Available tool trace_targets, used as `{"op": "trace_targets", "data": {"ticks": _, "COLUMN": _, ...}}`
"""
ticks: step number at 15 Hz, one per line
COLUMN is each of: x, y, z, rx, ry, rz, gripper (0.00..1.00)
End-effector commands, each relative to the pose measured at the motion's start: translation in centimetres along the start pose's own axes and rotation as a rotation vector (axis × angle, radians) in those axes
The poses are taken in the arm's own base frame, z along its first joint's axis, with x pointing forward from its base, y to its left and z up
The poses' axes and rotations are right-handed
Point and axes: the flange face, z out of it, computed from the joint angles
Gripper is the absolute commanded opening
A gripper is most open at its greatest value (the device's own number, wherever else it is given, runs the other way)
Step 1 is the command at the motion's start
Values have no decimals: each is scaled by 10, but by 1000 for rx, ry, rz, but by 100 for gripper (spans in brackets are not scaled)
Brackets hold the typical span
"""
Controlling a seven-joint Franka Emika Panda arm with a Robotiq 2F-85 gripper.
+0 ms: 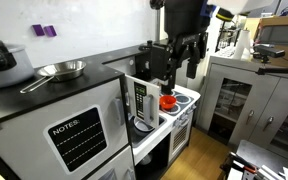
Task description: Put the red bowl in the microwave
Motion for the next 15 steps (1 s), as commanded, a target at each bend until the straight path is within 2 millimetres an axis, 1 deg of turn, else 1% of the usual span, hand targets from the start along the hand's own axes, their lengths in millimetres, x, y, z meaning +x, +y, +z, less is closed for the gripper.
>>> {"op": "trace_targets", "data": {"ticks": 1, "x": 5, "y": 9, "z": 11, "rx": 8, "ry": 43, "rz": -24, "gripper": 100}}
{"op": "trace_targets", "data": {"ticks": 4, "x": 10, "y": 22, "z": 24, "rx": 27, "ry": 48, "rz": -27, "gripper": 100}}
{"op": "trace_targets", "data": {"ticks": 6, "x": 12, "y": 34, "z": 30, "rx": 66, "ry": 15, "rz": -36, "gripper": 100}}
{"op": "trace_targets", "data": {"ticks": 8, "x": 12, "y": 50, "z": 35, "rx": 103, "ry": -9, "rz": -38, "gripper": 100}}
{"op": "trace_targets", "data": {"ticks": 12, "x": 4, "y": 92, "z": 49, "rx": 136, "ry": -19, "rz": -1, "gripper": 100}}
{"op": "trace_targets", "data": {"ticks": 15, "x": -11, "y": 123, "z": 66, "rx": 142, "ry": -16, "rz": 56, "gripper": 100}}
